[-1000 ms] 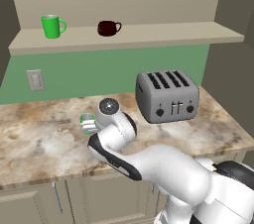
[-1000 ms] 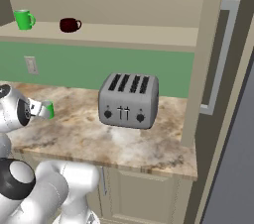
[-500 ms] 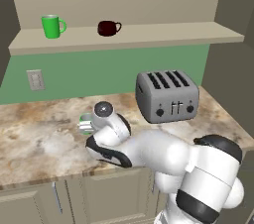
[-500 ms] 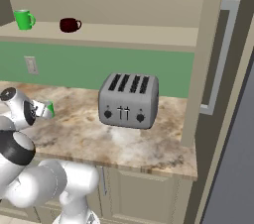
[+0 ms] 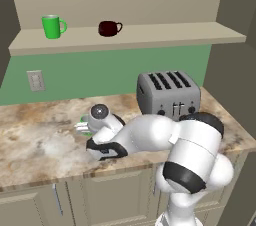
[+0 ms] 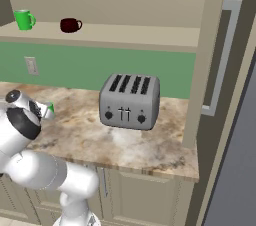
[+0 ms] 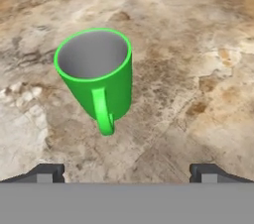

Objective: Pick the mug on the counter and place it in the cabinet with the handle facing the right, like the mugs already inside.

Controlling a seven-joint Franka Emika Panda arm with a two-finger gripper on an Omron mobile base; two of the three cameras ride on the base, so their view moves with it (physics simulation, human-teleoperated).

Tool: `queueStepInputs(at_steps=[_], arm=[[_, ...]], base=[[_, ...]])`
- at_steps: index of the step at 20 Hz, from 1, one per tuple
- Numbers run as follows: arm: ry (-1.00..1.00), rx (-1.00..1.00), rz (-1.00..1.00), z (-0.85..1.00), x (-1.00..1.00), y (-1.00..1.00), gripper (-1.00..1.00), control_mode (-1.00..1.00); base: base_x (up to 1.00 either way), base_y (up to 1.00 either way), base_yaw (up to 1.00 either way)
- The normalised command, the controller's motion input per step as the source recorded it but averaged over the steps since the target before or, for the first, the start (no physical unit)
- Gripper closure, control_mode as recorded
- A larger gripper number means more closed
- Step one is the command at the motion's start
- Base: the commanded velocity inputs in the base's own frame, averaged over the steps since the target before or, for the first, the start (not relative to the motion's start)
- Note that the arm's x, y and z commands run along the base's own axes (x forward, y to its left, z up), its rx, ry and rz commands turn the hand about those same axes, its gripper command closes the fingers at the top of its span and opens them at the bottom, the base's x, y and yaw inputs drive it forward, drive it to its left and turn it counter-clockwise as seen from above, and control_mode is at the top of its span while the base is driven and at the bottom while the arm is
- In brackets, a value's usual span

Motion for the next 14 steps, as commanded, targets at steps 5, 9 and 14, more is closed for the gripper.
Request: queueStepInputs(at_steps=[5, 9, 14], arm=[[0.00, 0.00, -0.01, -0.16, 0.31, 0.17, -1.00, -1.00], [0.00, 0.00, -0.01, -0.17, 0.31, 0.15, -1.00, -1.00], [0.00, 0.00, -0.01, -0.19, 0.28, 0.20, -1.00, -1.00]], base=[[0.00, 0.00, 0.00], [0.00, 0.00, 0.00], [0.00, 0.00, 0.00]])
